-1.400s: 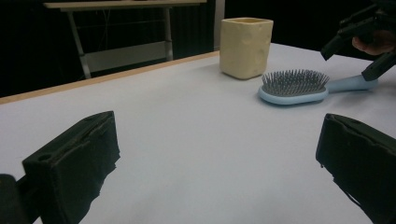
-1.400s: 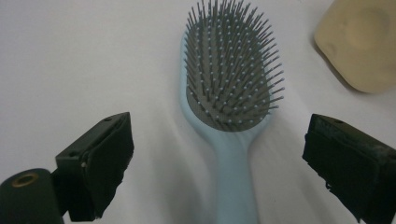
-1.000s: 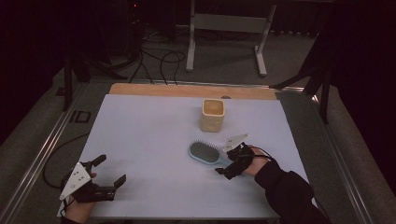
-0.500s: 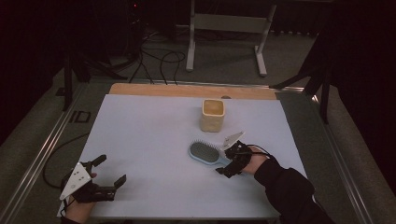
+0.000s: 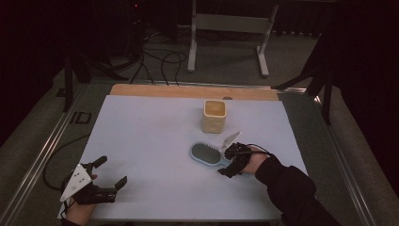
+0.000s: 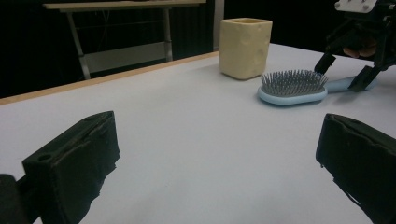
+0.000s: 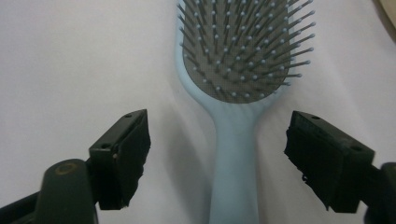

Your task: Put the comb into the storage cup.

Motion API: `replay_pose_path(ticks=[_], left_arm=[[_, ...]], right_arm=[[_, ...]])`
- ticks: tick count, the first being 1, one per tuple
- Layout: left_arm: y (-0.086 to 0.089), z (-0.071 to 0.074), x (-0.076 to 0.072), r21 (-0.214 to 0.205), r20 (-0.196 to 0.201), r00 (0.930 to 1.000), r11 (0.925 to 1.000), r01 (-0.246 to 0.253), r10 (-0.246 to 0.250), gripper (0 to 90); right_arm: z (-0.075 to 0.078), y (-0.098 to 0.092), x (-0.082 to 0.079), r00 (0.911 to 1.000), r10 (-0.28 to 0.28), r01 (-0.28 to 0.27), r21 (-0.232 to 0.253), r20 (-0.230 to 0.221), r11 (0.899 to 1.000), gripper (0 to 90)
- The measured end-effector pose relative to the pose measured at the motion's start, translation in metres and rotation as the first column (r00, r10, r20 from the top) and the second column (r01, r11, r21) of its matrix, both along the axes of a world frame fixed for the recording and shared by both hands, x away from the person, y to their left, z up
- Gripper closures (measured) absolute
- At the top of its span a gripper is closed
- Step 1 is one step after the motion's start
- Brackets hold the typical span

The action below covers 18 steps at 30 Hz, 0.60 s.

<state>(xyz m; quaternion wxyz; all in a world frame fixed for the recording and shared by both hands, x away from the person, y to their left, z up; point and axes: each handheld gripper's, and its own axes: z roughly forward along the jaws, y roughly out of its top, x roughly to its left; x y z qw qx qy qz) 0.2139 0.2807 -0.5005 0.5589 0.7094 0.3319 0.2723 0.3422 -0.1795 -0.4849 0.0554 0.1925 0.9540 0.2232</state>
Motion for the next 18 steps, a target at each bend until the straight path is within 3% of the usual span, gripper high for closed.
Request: replay_pose_path(ticks=[6, 18], left_arm=[[-0.0002, 0.0, 0.0, 0.0, -0.001, 1.0, 1.0, 0.001, -0.001, 0.0], [0.0002, -0.0001, 0.0001, -0.002, -0.001, 1.0, 1.0, -0.001, 0.001, 0.0]], right_arm=[[-0.0023, 0.0026, 0.0033, 0.9996, 0.025, -0.025, -0.043, -0.01, 0.999, 30.5], [-0.0053, 0.0102, 0.0068, 0.9999, 0.015, -0.015, -0.134, 0.001, 0.991, 51.0]])
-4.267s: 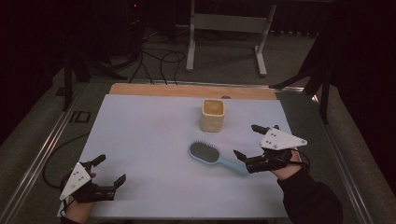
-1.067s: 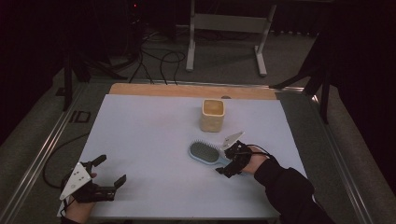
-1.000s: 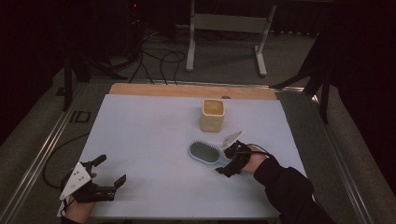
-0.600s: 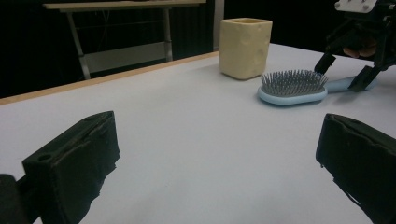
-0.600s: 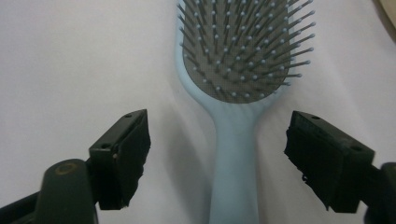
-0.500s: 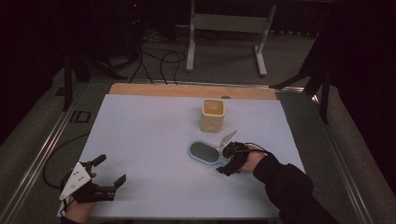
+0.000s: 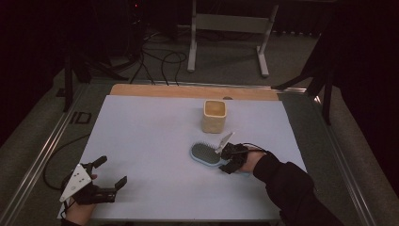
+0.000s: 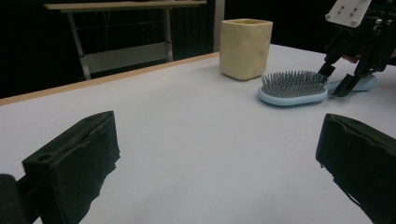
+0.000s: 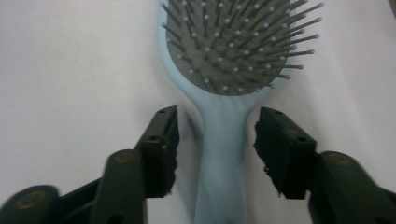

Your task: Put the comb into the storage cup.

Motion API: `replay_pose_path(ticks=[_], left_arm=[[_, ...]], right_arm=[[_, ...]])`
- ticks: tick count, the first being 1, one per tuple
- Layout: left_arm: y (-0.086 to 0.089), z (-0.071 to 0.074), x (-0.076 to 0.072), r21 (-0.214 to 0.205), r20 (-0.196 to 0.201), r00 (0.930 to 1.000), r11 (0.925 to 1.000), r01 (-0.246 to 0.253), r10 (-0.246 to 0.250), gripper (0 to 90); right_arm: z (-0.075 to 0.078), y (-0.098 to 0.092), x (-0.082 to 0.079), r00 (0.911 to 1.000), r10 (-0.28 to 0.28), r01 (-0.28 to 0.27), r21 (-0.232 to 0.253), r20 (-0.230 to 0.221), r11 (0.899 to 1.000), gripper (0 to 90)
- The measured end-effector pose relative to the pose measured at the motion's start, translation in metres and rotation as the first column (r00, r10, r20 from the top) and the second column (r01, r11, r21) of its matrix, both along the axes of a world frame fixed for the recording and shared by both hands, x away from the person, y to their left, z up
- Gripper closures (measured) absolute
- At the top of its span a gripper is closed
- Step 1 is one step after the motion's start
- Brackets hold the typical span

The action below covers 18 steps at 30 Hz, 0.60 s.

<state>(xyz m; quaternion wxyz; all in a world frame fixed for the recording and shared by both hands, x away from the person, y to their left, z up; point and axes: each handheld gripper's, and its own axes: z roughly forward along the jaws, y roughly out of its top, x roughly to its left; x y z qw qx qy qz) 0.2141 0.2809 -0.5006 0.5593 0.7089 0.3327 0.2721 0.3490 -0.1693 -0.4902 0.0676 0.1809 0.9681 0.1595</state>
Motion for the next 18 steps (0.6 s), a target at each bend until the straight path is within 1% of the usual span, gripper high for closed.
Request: replay_pose_path(ticks=[6, 7, 8, 10, 11, 12, 14, 16, 18], left_arm=[[0.0, 0.0, 0.0, -0.001, -0.001, 1.0, 1.0, 0.0, 0.0, 0.0], [0.0, 0.0, 0.0, -0.002, -0.001, 1.0, 1.0, 0.0, 0.0, 0.0], [0.0, 0.0, 0.0, -0.002, -0.002, 1.0, 1.0, 0.0, 0.0, 0.0], [0.0, 0.0, 0.0, 0.0, -0.002, 1.0, 1.0, 0.001, -0.001, 0.0], [0.0, 0.0, 0.0, 0.0, -0.002, 1.0, 1.0, 0.001, -0.001, 0.0], [0.0, 0.0, 0.0, 0.0, -0.002, 1.0, 1.0, 0.001, -0.001, 0.0], [0.0, 0.0, 0.0, 0.0, -0.002, 1.0, 1.0, 0.001, -0.001, 0.0], [0.0, 0.0, 0.0, 0.0, -0.002, 1.0, 1.0, 0.001, -0.001, 0.0], [0.0, 0.0, 0.0, 0.0, -0.002, 1.0, 1.0, 0.001, -0.001, 0.0]], right_arm=[[0.0, 0.003, 0.002, 1.0, 0.001, -0.001, -0.034, -0.003, 0.999, 55.9], [0.0, 0.003, 0.003, 1.0, -0.003, 0.003, -0.033, -0.009, 0.999, 56.6], [0.0, 0.004, 0.004, 0.9999, 0.005, -0.006, -0.042, -0.011, 0.999, 57.6], [0.0, 0.005, 0.004, 0.9998, 0.001, -0.002, -0.045, -0.02, 0.999, 58.1], [0.0, 0.006, 0.004, 0.9997, 0.005, -0.007, -0.055, -0.024, 0.998, 58.3], [0.0, 0.007, 0.003, 0.9997, -0.001, 0.0, -0.057, -0.023, 0.998, 58.6], [-0.001, 0.008, 0.004, 0.9996, 0.01, -0.012, -0.075, -0.025, 0.997, 59.1], [-0.001, 0.01, 0.005, 0.9995, 0.006, -0.008, -0.085, -0.03, 0.996, 60.0], [-0.001, 0.012, 0.006, 0.9997, -0.003, 0.001, -0.091, -0.025, 0.996, 61.0]])
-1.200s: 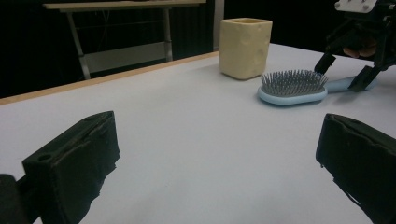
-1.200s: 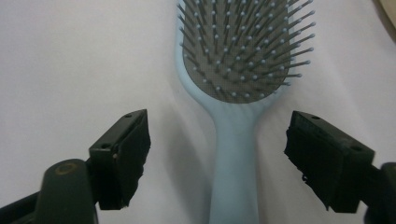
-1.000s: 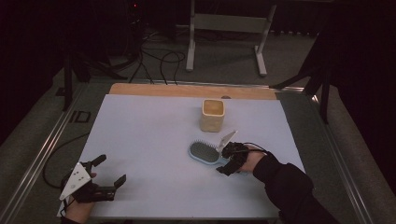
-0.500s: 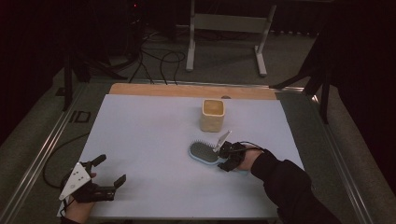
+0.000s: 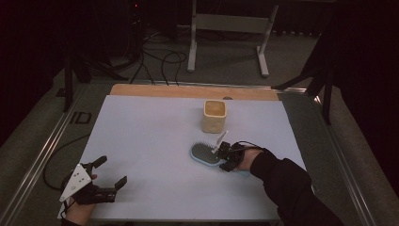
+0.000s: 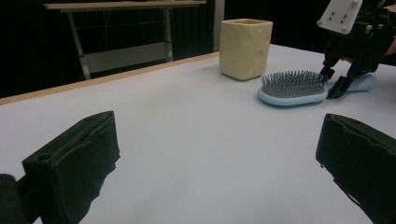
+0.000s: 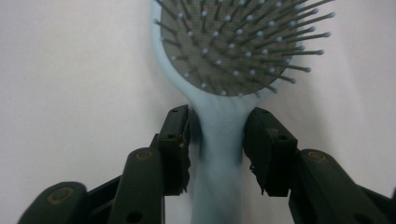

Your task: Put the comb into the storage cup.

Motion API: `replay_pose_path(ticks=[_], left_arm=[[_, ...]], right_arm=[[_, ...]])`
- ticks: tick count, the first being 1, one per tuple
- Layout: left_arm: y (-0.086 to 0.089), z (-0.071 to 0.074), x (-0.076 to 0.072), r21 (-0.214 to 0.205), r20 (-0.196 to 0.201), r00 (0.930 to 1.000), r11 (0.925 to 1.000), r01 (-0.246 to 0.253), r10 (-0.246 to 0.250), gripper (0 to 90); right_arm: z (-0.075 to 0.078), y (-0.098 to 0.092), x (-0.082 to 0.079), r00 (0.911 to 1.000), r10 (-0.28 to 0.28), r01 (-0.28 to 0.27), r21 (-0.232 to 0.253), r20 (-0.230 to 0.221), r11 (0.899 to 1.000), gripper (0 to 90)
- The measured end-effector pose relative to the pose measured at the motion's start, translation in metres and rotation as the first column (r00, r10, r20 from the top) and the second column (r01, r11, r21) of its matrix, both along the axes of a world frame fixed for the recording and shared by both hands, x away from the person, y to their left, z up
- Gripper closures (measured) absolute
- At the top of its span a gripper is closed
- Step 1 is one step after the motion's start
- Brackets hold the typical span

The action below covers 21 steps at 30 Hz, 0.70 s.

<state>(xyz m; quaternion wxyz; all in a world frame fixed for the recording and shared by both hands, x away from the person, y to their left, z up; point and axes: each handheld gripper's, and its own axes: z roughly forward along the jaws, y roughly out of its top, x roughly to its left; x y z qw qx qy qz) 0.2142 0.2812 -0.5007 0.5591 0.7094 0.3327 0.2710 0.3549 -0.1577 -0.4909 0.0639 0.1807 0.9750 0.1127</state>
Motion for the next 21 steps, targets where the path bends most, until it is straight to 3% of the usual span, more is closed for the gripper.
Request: replay_pose_path(ticks=[7, 14, 21], left_arm=[[-0.0003, -0.0002, 0.0, 0.0, -0.001, 1.0, 1.0, 0.001, -0.001, 0.0], [-0.0006, -0.0006, 0.0003, -0.001, -0.003, 1.0, 1.0, 0.001, -0.001, 0.0], [-0.0009, -0.0008, 0.0006, 0.003, -0.004, 1.0, 1.0, 0.003, -0.003, 0.0]], right_arm=[[0.0004, 0.0045, 0.0009, 0.9997, -0.015, 0.014, -0.033, -0.02, 0.999, 64.5], [0.0002, 0.005, 0.001, 0.9994, -0.008, 0.007, -0.037, -0.033, 0.999, 68.5], [-0.0005, 0.0043, -0.0035, 0.9996, 0.026, -0.026, -0.023, 0.007, 0.999, 70.2]])
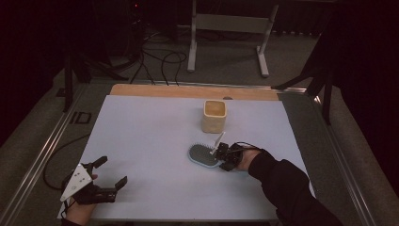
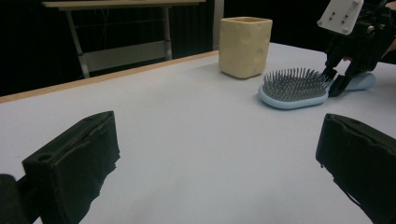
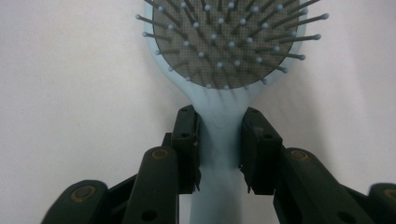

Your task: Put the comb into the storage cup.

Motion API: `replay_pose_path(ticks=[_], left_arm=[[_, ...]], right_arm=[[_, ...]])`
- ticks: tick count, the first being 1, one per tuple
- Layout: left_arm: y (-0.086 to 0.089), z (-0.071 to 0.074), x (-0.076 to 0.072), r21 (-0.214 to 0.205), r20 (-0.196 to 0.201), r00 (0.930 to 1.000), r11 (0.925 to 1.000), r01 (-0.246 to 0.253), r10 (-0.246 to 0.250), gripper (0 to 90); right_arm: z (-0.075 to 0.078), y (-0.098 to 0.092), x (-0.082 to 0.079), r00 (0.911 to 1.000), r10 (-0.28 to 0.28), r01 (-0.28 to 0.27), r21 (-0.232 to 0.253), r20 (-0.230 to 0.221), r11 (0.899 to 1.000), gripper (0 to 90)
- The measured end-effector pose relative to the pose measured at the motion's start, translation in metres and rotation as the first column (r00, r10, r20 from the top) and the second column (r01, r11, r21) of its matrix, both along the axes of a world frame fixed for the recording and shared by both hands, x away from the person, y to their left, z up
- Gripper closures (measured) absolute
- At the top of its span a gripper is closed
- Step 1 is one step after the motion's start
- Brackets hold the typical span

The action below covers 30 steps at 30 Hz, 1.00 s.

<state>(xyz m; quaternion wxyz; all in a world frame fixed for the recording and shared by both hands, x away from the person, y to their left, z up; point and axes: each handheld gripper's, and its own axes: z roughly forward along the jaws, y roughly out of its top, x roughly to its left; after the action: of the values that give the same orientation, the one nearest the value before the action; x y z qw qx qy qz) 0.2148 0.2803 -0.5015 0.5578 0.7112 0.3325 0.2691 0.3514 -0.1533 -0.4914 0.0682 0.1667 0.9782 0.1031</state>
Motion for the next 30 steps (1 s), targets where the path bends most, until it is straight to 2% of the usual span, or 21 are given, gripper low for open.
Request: replay_pose_path(ticks=[3, 9, 12, 18, 30], left_arm=[[0.0, 0.0, 0.0, 0.002, -0.002, 1.0, 1.0, 0.0, 0.0, 0.0], [0.0, 0.0, 0.0, 0.002, -0.002, 1.0, 1.0, -0.001, 0.001, 0.0], [0.0, 0.0, 0.0, 0.002, -0.001, 1.0, 1.0, -0.001, 0.001, 0.0], [0.0, 0.0, 0.0, 0.0, 0.0, 1.0, 1.0, -0.002, 0.002, 0.0], [0.0, 0.0, 0.0, 0.0, -0.001, 1.0, 1.0, -0.002, 0.002, 0.0]], right_arm=[[0.001, 0.0, -0.002, 0.9993, -0.001, 0.001, 0.006, 0.036, 1.0, 70.4], [0.005, -0.002, -0.002, 0.9997, 0.007, -0.009, 0.065, 0.022, 0.998, 70.5], [0.01, -0.001, -0.003, 0.9994, 0.01, -0.013, 0.082, 0.034, 0.997, 70.6], [0.021, -0.002, -0.004, 0.9995, 0.001, -0.006, 0.144, 0.033, 0.99, 70.6], [0.035, 0.001, -0.006, 0.9979, -0.011, -0.003, 0.224, 0.064, 0.975, 70.6]])
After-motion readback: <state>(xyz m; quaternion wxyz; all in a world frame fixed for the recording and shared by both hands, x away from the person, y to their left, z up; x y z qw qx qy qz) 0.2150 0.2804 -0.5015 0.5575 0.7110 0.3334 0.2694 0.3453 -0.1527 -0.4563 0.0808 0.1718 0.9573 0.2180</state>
